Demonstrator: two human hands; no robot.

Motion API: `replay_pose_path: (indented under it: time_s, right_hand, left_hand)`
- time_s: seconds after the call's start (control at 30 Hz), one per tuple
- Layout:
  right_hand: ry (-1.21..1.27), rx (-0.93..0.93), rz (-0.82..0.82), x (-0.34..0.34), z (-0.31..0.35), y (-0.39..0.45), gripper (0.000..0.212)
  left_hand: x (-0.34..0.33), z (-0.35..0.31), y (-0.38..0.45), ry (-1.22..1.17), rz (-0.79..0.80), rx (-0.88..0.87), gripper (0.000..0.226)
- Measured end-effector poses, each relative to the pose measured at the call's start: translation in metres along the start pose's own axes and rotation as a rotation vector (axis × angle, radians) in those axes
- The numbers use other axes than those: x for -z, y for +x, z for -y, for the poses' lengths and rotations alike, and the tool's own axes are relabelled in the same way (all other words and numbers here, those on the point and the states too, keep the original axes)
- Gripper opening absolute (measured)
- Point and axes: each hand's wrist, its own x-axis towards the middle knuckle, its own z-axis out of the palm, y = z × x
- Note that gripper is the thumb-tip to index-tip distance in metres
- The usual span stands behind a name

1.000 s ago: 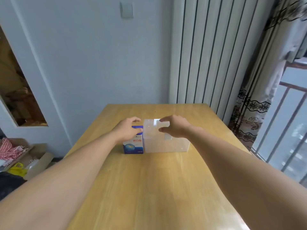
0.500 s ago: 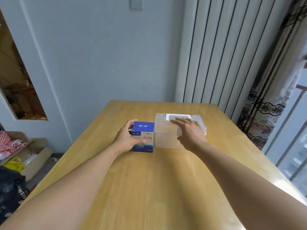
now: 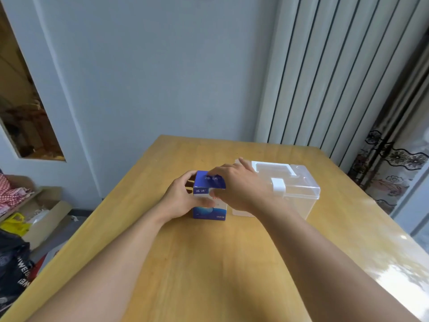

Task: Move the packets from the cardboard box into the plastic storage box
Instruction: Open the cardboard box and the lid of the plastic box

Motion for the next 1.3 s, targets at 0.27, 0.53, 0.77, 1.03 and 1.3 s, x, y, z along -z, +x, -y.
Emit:
replay_pose_path:
  time_s: [0.27,0.53,0.77,1.03,1.3]
  right_hand:
    - [-0.002,-0.009,-0.132,-0.015,0.006,0.017,0.052]
    - [0.075,0.0,-0.081,-0.003,0.003,0.019,0.037]
    - [0.183,-0.213,-0.597,-0.005,-0.004,0.02,0.022]
    - [-0.014,-0.122,-0.292,-0.014,-0.002,0.017,0.033]
    - [-0.024,-0.042,-0.138,-0.015,0.007,0.017,0.049]
  left_hand:
    - [0.017,0.007,0.014,0.007,0.071,-0.066,0.071]
    - [0.022,0.004,0.019,0.067,0.17,-0.069,0.081]
    - [0.025,-0.004,0.019,0.073,0.197,-0.054,0.081]
    - [0.031,-0.005,0.017,0.087,0.231,0.039,0.081]
    - [0.039,-0.005,0.017,0.073,0.209,0.129,0.074]
